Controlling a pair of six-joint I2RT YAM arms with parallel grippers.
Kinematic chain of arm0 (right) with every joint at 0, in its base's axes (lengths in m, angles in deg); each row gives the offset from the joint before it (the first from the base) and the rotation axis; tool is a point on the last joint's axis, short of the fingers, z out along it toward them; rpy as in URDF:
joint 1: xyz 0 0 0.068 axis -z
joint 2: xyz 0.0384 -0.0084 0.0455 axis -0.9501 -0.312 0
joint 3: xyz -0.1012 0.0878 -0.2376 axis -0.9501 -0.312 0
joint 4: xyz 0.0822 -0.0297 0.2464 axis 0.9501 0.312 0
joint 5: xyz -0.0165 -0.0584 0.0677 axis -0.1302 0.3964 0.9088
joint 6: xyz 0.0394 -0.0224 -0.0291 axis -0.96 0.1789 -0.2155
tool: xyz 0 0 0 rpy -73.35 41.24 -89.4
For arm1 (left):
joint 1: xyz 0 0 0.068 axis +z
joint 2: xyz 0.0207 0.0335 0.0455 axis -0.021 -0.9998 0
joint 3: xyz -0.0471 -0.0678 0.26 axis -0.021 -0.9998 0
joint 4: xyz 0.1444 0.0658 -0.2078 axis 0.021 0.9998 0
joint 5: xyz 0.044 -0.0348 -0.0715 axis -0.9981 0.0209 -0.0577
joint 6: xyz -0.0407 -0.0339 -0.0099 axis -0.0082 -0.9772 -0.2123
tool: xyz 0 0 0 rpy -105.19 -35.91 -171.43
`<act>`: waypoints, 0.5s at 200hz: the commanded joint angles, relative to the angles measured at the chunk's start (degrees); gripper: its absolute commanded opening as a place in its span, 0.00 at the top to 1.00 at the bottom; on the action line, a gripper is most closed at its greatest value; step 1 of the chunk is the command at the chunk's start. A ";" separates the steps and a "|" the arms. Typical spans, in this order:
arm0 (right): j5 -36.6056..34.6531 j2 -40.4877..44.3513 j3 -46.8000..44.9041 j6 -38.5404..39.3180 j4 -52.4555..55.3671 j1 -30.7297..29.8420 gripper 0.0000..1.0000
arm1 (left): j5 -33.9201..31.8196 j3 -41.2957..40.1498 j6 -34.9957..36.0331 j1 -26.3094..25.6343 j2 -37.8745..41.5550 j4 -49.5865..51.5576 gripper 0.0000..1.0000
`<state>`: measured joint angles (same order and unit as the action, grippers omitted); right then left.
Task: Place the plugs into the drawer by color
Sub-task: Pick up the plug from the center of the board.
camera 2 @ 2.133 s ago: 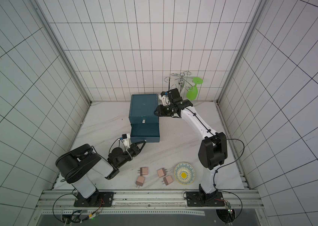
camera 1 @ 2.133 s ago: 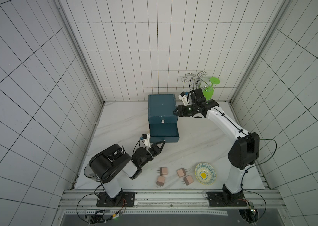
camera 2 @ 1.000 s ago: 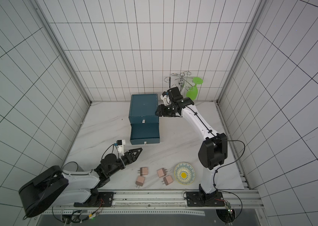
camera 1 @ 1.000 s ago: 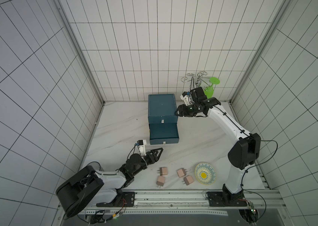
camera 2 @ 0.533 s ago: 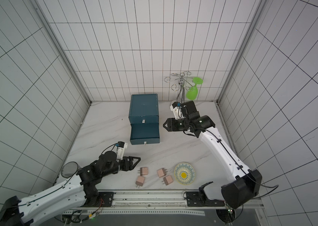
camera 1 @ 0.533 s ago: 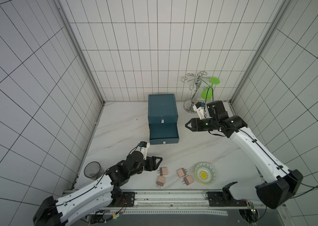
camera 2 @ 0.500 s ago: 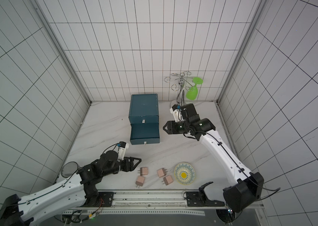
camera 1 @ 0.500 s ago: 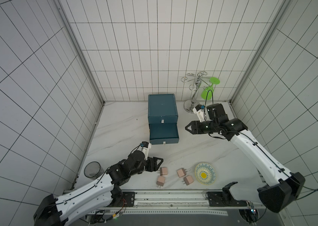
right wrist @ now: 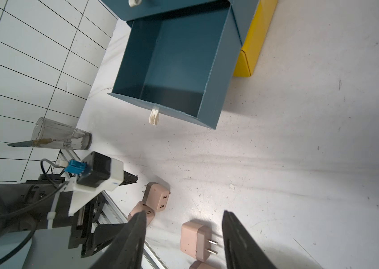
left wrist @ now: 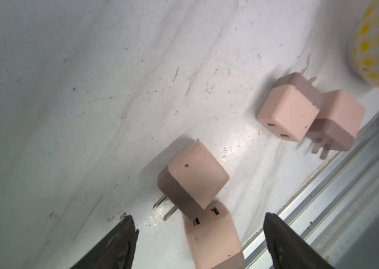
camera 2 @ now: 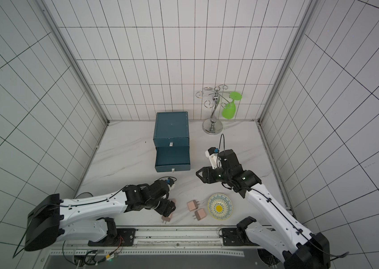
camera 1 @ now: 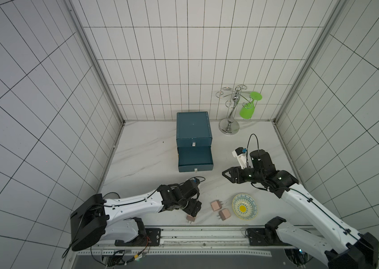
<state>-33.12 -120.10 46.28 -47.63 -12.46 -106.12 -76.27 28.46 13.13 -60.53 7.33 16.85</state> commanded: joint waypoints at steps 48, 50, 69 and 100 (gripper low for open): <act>1.90 3.61 -3.19 -0.50 -3.59 1.16 0.44 | -7.30 9.47 5.95 -2.25 -11.68 3.48 0.10; 2.01 3.69 -3.30 -0.51 -3.64 1.17 0.44 | -7.68 9.79 5.93 -2.42 -12.04 3.68 0.10; 2.22 4.81 -3.86 -0.69 -3.75 1.51 0.44 | -10.26 11.88 5.85 -3.59 -14.49 6.16 0.10; 2.60 5.50 -4.45 -1.05 -4.09 2.05 0.44 | -9.81 12.70 6.30 -3.64 -17.28 6.73 0.16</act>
<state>-31.44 -115.21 43.46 -48.06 -15.50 -104.81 -84.66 39.74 18.31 -64.01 -8.14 21.77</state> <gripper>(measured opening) 0.563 0.864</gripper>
